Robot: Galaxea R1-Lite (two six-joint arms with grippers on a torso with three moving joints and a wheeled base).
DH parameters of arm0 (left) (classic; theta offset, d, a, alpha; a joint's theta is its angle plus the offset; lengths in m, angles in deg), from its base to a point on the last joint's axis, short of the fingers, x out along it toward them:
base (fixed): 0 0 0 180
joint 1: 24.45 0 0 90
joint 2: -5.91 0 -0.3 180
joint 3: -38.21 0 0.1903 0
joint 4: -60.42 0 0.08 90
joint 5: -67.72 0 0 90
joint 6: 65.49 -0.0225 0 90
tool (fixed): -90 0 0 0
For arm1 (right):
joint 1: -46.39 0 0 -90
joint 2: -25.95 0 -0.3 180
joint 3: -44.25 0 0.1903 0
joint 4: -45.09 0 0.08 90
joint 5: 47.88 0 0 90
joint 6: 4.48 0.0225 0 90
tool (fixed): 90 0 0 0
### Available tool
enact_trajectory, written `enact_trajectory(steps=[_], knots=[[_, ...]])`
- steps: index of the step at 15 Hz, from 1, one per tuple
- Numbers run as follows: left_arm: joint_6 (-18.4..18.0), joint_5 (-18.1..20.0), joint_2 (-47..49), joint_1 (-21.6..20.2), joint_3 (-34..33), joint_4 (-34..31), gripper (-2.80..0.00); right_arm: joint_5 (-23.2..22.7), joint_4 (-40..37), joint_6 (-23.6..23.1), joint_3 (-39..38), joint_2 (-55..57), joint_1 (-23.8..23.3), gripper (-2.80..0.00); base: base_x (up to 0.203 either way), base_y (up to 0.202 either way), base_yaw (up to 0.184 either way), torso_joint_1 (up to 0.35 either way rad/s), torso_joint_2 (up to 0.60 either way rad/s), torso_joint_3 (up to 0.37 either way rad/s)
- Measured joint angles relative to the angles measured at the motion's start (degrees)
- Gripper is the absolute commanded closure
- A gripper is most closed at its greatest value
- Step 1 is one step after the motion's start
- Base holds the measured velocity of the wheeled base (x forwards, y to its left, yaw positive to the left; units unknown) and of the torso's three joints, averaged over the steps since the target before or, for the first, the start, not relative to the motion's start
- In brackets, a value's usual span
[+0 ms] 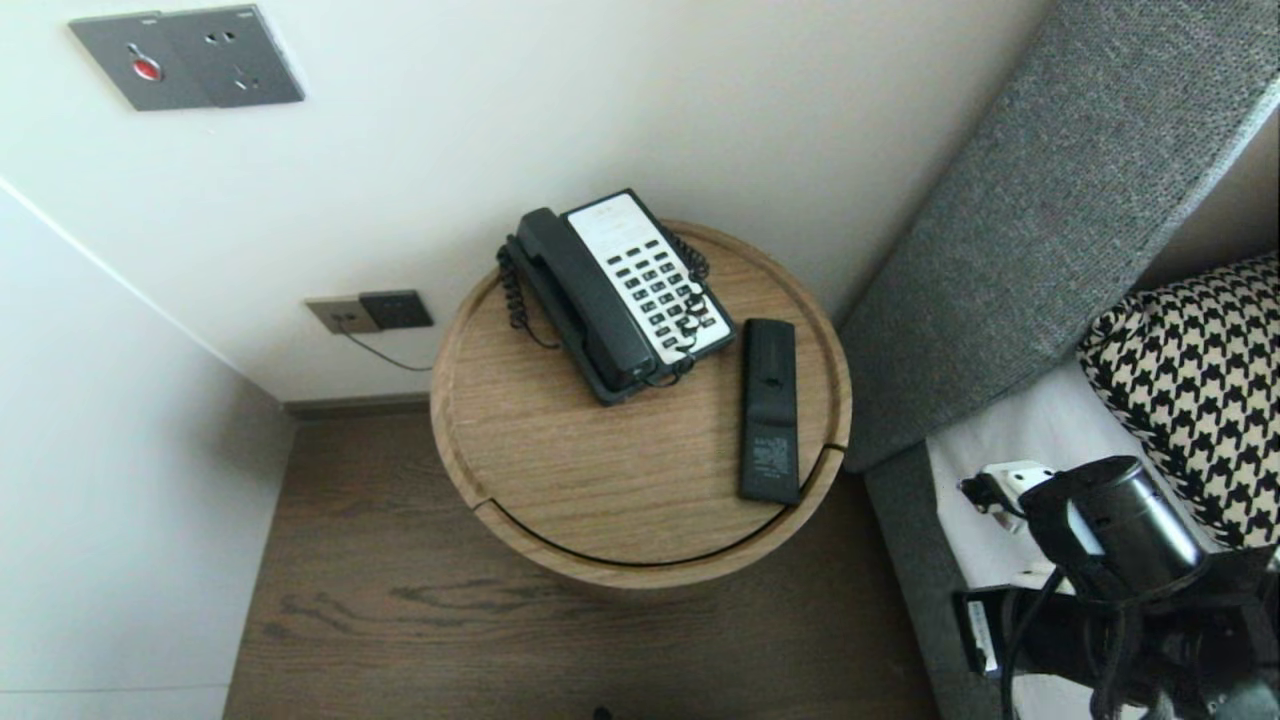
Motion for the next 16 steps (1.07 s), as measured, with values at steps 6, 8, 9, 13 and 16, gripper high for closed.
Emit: enact_trajectory(steps=[6,8,9,13,16], knots=[[0.0,0.0,0.0,0.0,0.0,0.0,0.00,-3.1,0.1,-10.4,-0.3,-4.6,-18.9,0.00,0.000,0.000,0.000,0.000,0.00,0.000],[0.0,0.0,0.0,0.0,0.0,0.0,0.00,-4.2,0.1,-11.4,0.0,-7.1,-22.4,0.00,0.000,0.000,0.000,0.000,0.00,0.000],[0.0,0.0,0.0,0.0,0.0,0.0,0.00,-4.4,0.1,-11.5,0.3,-8.5,-23.1,0.00,0.000,0.000,0.000,0.000,0.00,0.000],[0.0,0.0,0.0,0.0,0.0,0.0,0.00,-4.3,0.1,-11.6,1.2,-15.5,-23.8,0.00,0.000,0.000,0.000,0.000,0.00,0.000],[0.0,0.0,0.0,0.0,0.0,0.0,0.00,-4.2,-0.4,-12.0,1.4,-21.9,-23.9,0.00,0.000,0.000,0.000,0.000,0.00,0.000]])
